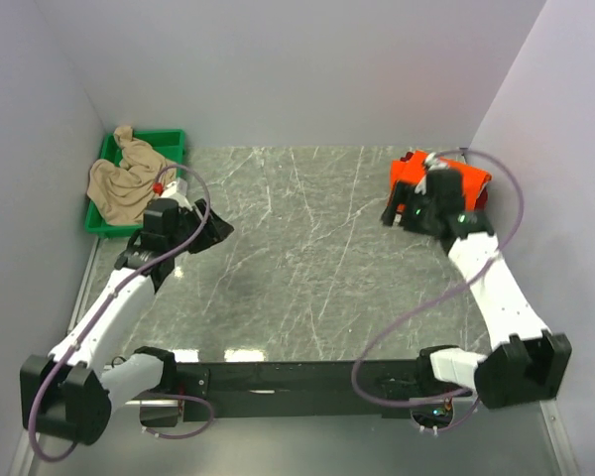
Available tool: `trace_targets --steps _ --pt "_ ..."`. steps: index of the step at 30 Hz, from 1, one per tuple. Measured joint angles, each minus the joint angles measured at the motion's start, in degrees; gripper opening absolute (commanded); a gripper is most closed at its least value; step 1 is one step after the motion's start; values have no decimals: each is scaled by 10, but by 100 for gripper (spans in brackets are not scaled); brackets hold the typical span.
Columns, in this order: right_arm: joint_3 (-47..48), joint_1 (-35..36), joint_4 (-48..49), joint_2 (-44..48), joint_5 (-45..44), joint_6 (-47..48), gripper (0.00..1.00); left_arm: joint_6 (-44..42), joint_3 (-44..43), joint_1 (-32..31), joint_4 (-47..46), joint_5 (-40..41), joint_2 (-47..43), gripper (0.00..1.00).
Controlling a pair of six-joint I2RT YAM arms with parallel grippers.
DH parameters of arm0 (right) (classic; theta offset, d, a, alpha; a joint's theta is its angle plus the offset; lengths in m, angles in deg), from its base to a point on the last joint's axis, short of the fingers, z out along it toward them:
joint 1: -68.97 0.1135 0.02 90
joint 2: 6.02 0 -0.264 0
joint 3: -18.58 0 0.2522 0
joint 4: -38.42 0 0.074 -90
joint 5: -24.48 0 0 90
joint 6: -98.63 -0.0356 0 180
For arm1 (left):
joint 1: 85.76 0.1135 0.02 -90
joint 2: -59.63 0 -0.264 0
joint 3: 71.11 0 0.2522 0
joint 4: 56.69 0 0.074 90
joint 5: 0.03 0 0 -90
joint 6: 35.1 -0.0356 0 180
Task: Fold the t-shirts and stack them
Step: Reset both grippers
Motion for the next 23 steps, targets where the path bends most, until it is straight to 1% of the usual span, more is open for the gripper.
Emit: trace_targets --steps 3,8,13,20,22,23 --pt "-104 53 64 65 28 -17 85 0 10 0 2 26 -37 66" --pt "-237 83 150 138 52 -56 85 -1 21 0 3 63 -87 68" --pt "-284 92 182 161 54 -76 85 -1 36 0 3 85 -112 68" --pt "-294 111 194 186 26 -78 85 -4 53 0 4 100 -123 69" --pt "-295 112 195 189 15 -80 85 -11 53 0 3 102 -127 70" --pt "-296 112 196 191 10 -81 85 -14 53 0 3 102 -129 73"
